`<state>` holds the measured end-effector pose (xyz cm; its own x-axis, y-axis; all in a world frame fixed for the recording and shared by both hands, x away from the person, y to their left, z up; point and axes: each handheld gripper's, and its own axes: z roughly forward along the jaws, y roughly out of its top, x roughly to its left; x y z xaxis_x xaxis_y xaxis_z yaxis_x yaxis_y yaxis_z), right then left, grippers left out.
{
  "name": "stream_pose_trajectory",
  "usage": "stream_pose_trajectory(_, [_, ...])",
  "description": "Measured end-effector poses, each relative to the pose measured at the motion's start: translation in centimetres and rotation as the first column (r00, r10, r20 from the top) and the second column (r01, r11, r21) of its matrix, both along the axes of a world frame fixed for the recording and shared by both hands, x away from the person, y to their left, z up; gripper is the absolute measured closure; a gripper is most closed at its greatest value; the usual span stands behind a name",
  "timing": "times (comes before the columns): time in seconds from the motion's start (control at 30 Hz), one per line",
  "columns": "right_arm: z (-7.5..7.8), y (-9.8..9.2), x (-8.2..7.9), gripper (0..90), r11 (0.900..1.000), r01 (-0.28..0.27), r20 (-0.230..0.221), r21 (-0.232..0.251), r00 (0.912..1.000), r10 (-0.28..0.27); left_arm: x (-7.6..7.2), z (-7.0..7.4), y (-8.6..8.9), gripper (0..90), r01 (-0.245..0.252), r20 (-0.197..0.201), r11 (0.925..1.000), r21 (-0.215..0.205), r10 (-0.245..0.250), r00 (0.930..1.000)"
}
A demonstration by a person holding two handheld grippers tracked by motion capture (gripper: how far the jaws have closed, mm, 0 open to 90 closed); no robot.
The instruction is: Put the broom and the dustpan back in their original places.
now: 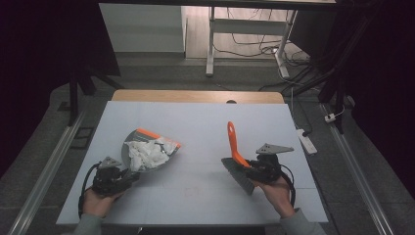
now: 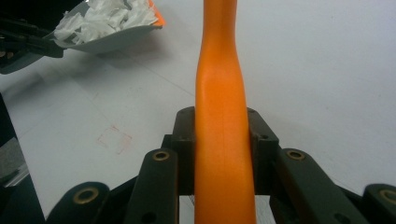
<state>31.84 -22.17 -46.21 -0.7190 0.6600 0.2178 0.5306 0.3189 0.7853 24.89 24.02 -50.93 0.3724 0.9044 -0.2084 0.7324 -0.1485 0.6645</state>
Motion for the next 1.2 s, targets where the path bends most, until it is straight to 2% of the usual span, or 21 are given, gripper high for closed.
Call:
stream_pose_trajectory(0.23, [-0.2,-0.2,0.0,70.3,1.0,0.004,-0.011,0.0,0.9999,-0.004,1.1,-0.5,-0.4,61.6,-0.071,-0.017,0.9974,0.012,0.071,0.9974])
stream_pose_trajectory(0.5, [-0.2,-0.3,-0.1,70.3,1.0,-0.003,-0.011,0.002,0.9999,0.003,2.1,-1.2,-0.8,61.6,-0.127,-0.019,0.9917,0.02,0.127,0.9917])
stream_pose_trajectory(0.67, [-0.4,-0.2,-0.2,70.3,1.0,-0.006,-0.014,-0.008,0.9999,0.006,2.6,-1.7,-0.5,61.6,-0.182,-0.02,0.983,0.023,0.183,0.9829])
stream_pose_trajectory(0.73, [-0.4,-0.1,-0.3,70.3,1.0,-0.009,-0.014,-0.011,0.9999,0.009,2.8,-1.9,-0.3,61.6,-0.197,-0.03,0.9805,0.002,0.197,0.98])
stream_pose_trajectory(0.87, [-0.5,0.0,-0.3,70.3,1.0,-0.013,-0.019,-0.019,0.9997,0.012,3.1,-2.2,-0.2,61.5,-0.23,-0.043,0.9732,-0.003,0.229,0.9724])
stream_pose_trajectory(0.97, [-0.8,0.0,-0.2,70.3,1.0,-0.009,-0.029,-0.027,0.9995,0.008,3.5,-2.5,-0.3,61.4,-0.262,-0.058,0.965,-0.008,0.261,0.9635])
stream_pose_trajectory(1.03, [-1.0,0.1,-0.1,70.3,0.999,-0.008,-0.037,-0.032,0.9993,0.007,3.6,-2.7,-0.3,61.4,-0.264,-0.069,0.9644,-0.016,0.262,0.9625])
stream_pose_trajectory(1.2, [-1.6,0.0,0.2,70.3,0.999,-0.005,-0.061,-0.05,0.9981,0.002,3.7,-2.7,-0.5,61.2,-0.273,-0.062,0.9619,-0.006,0.272,0.9602])
